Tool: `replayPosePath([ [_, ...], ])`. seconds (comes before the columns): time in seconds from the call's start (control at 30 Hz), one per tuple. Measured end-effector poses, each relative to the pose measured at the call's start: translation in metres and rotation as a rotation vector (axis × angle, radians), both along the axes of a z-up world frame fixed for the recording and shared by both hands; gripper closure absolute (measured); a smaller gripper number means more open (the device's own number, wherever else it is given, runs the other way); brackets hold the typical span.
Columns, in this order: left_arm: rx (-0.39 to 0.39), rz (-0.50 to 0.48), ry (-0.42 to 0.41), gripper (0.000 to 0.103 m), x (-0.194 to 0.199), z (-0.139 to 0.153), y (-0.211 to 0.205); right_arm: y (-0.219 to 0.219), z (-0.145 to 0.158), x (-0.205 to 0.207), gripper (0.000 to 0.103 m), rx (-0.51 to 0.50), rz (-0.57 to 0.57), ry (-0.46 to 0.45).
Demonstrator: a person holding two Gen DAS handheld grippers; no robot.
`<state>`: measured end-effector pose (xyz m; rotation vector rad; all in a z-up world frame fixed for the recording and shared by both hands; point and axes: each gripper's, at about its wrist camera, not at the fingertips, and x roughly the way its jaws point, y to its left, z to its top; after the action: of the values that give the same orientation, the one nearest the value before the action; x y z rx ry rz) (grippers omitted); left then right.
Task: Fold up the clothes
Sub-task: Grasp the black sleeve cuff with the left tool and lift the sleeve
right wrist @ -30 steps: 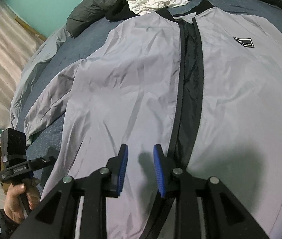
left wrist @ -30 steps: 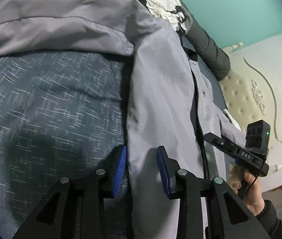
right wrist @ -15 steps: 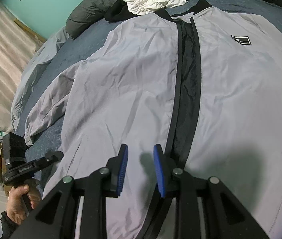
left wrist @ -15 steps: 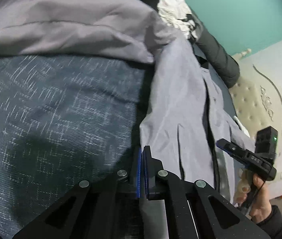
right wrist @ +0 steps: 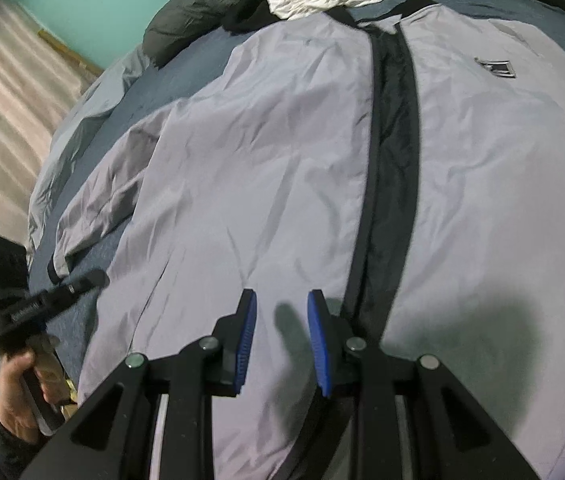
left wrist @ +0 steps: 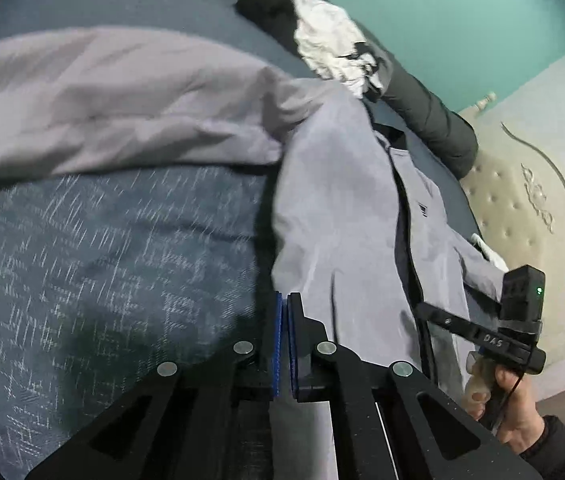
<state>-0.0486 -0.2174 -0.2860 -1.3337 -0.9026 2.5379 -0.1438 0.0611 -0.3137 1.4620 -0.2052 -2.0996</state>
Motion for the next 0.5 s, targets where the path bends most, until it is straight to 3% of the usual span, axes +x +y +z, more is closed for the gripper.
replayPosePath([
  [0.23, -0.116, 0.027, -0.084, 0.101, -0.006, -0.018, 0.001, -0.002, -0.021, 0.002, 0.077, 0.033, 0.005, -0.051],
  [0.33, -0.065, 0.087, -0.055, 0.1, 0.002, -0.012, -0.023, 0.002, -0.019, 0.003, 0.077, 0.015, -0.006, -0.051],
  [0.4, -0.087, 0.142, -0.019, 0.099, 0.006, 0.002, -0.035, 0.005, -0.016, 0.004, 0.077, -0.007, -0.021, -0.051],
  [0.5, -0.085, 0.192, 0.008, 0.083, 0.001, 0.017, -0.054, 0.011, -0.011, 0.007, 0.077, -0.051, -0.041, -0.04],
])
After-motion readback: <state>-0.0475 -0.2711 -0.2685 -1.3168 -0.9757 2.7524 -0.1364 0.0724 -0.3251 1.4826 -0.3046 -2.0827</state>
